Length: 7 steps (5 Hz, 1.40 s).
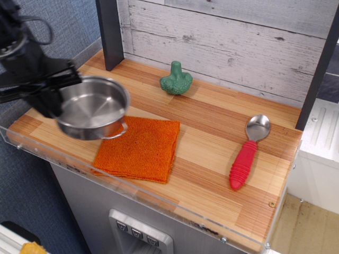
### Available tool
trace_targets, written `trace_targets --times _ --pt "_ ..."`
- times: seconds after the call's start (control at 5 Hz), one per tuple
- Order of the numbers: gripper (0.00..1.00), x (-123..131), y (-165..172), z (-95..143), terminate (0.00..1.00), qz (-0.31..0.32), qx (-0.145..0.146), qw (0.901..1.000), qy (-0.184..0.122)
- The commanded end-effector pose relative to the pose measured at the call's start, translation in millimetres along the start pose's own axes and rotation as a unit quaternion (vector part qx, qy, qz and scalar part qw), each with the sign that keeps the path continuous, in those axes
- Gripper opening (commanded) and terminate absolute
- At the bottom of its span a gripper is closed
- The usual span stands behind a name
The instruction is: Place the vessel on the left edge of the table
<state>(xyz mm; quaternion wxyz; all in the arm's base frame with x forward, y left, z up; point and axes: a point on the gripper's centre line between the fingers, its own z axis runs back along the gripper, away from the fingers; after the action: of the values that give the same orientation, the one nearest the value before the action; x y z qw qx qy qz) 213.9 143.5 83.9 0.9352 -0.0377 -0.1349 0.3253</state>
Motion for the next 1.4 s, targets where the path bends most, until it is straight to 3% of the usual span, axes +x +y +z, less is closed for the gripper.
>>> trace_targets --times 0.0,0.8,1.0,1.2 --pt "0.0 33 35 -7 0.0 0.013 0.045 0.9989 -0.007" --pt "0.0 44 62 -47 0.0 -0.004 0.059 0.9979 -0.027" --pt "0.0 44 70 -48 0.0 0.012 0.067 0.9967 -0.043" --pt "0.0 46 76 -48 0.0 0.025 0.075 0.9961 -0.04"
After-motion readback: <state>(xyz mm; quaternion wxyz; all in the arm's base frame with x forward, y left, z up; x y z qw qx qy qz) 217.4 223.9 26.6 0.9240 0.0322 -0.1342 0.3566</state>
